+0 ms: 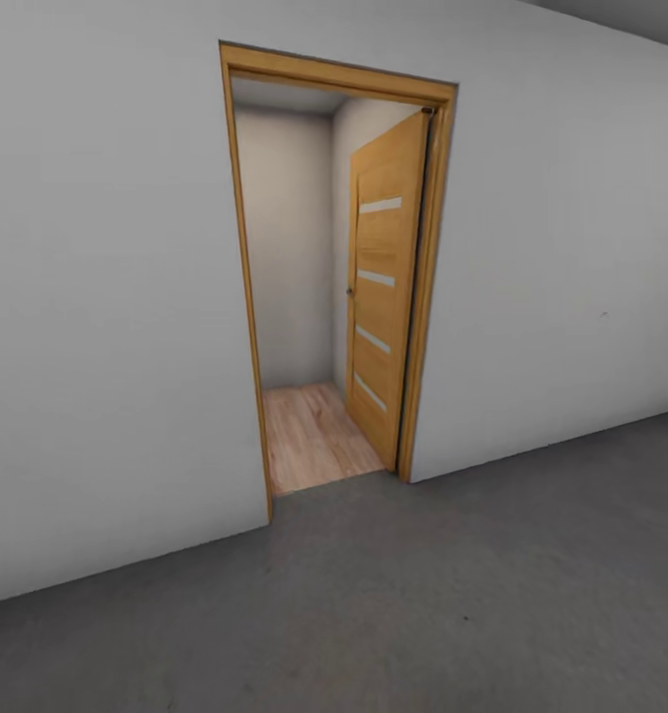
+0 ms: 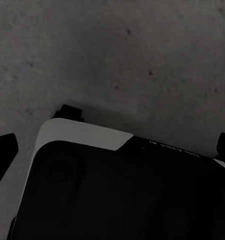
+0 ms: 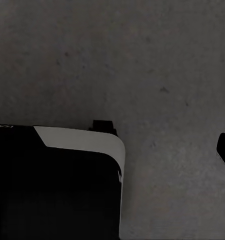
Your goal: Move the two storage containers from the living room to the garage. In the garage, place one container on the floor and stack the other container on top of it (either order is fine).
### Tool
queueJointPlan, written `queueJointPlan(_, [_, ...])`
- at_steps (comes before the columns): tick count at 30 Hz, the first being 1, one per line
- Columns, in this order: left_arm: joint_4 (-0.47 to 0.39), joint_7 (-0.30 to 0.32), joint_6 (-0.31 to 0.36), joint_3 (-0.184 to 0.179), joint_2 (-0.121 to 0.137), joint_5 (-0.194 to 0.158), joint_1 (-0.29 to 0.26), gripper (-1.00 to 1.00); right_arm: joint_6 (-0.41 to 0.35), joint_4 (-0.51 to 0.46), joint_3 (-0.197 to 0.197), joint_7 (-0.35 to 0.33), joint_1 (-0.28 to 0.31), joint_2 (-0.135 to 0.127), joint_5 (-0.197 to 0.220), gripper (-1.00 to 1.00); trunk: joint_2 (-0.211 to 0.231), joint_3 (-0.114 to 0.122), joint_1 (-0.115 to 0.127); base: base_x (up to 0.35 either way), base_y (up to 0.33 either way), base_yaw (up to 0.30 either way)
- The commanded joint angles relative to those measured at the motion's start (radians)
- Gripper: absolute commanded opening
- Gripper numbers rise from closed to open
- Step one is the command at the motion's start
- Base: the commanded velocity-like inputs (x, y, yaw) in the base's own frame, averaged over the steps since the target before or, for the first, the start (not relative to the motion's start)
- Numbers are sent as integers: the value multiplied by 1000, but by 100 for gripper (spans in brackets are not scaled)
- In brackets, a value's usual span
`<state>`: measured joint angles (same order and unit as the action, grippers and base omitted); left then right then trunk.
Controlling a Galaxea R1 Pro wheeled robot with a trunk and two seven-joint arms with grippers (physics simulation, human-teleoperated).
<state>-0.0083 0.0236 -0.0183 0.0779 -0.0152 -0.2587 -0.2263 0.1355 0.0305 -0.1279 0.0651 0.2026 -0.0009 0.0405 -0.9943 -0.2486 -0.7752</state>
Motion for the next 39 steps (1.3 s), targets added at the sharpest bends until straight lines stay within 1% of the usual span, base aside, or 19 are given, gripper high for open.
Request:
queueJointPlan(1, [1,2,-1,7,0,-2,-1,100,6,3,-8,2,1,0,4,100,-1,-1,-1,319,-2,0])
queueJointPlan(12, [2,1,-1,7,0,-4,-1,100,4,3,-9,4,1,4,3,100,-1,-1,-1,321,0,0])
queueJointPlan(21, [2,1,-3,7,1,-7,-1,100,6,3,-9,5,1,0,3,100,-1,-1,-1,321,-11,0])
queueJointPlan(27, [2,1,-5,7,1,-10,-1,100,2,3,-9,8,1,5,4,100,-1,-1,-1,306,-121,0])
queueJointPlan(39, [2,1,-6,7,2,-13,-1,100,1,3,-10,8,1,6,3,100,-1,-1,-1,295,-156,0])
